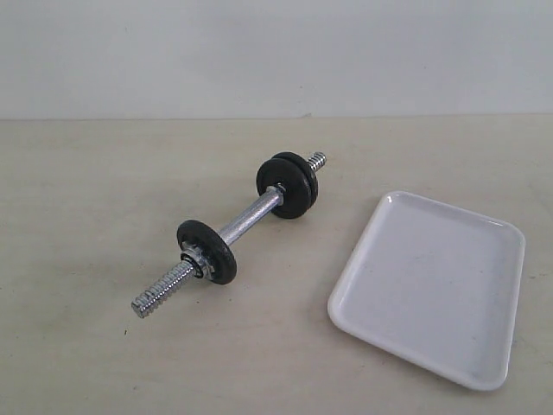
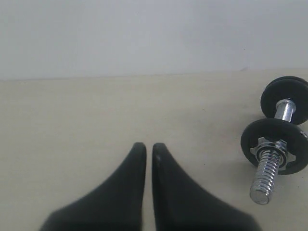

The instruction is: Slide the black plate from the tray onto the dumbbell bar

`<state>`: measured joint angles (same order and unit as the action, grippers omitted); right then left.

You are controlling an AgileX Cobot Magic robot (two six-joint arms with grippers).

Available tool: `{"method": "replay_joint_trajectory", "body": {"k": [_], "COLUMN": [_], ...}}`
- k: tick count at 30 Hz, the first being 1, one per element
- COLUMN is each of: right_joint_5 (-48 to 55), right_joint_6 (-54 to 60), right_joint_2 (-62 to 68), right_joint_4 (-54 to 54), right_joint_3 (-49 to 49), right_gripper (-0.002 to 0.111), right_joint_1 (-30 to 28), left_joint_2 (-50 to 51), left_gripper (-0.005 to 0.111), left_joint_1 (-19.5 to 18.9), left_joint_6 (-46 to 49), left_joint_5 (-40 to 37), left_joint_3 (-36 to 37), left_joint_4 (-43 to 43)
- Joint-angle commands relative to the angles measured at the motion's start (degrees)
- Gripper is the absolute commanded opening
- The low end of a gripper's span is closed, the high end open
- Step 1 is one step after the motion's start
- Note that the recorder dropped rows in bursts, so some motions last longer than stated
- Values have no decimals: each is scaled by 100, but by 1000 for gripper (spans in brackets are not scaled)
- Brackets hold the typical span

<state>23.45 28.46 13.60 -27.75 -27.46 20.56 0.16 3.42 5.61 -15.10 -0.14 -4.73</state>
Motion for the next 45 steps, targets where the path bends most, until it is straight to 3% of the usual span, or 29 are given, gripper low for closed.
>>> {"method": "replay_joint_trajectory", "body": {"k": [1, 5, 9, 12, 16, 23, 34, 39, 42, 45], "right_joint_5": [-475, -499, -475, -475, -639, -2574, -2294, -1641, -535, -511], "right_joint_6": [71, -681, -2502, -3048, -3048, -3073, -3089, -3089, -3089, -3089], "right_joint_2": [-31, -31, -31, -31, -31, -31, -299, -1030, -1106, -1117], "right_joint_4": [-24, 555, 2961, 3926, 3856, 3820, 3549, 3534, 3487, 3510], "right_joint_3": [558, 795, 809, 809, 928, 2329, 2695, 2746, 2746, 2746], "right_gripper": [0, 0, 0, 0, 0, 0, 0, 0, 0, 0], "right_joint_1": [-5, -5, -5, -5, -5, -5, -5, -5, -5, -5], "left_joint_2": [-16, -16, -16, -16, -16, -16, -16, -16, -16, -16], "left_gripper": [4, 4, 4, 4, 4, 4, 4, 4, 4, 4], "left_joint_1": [-23, -23, -23, -23, -23, -23, -23, -23, -23, -23], "left_joint_6": [71, 81, 236, 267, 267, 267, 267, 267, 267, 267], "left_joint_5": [-44, -44, -81, -96, -96, -96, -85, -85, -84, -84], "left_joint_3": [14, 14, 14, 14, 14, 14, 14, 14, 14, 14], "left_joint_4": [213, 239, 258, 282, 282, 282, 288, 301, 299, 299]}}
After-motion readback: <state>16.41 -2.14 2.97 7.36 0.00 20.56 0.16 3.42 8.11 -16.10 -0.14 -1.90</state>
